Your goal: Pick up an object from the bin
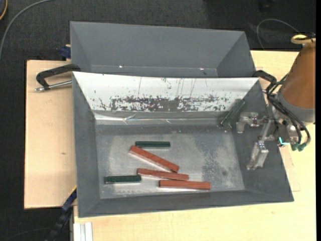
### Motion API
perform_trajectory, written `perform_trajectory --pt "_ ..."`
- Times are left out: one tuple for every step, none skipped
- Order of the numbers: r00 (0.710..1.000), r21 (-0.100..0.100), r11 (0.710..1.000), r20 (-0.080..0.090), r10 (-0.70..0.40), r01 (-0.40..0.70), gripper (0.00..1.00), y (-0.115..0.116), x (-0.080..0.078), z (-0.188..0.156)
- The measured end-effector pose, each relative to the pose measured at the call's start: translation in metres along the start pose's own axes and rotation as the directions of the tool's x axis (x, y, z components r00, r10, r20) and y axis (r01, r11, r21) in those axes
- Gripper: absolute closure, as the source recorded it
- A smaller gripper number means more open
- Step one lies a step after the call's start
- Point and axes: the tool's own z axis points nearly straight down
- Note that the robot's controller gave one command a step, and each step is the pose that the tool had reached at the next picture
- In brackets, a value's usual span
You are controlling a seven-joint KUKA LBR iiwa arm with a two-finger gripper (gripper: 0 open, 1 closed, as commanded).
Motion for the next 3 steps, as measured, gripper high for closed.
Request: perform_trajectory --pt "0.964 0.000 0.964 0.000 -0.267 0.267 0.00 0.057 -0.012 0.172" --pt "0.943 0.003 0.943 0.014 -0.332 0.332 0.00 0.132 -0.026 0.168" --pt "0.922 0.002 0.922 0.014 -0.386 0.386 0.00 0.204 -0.017 0.165"
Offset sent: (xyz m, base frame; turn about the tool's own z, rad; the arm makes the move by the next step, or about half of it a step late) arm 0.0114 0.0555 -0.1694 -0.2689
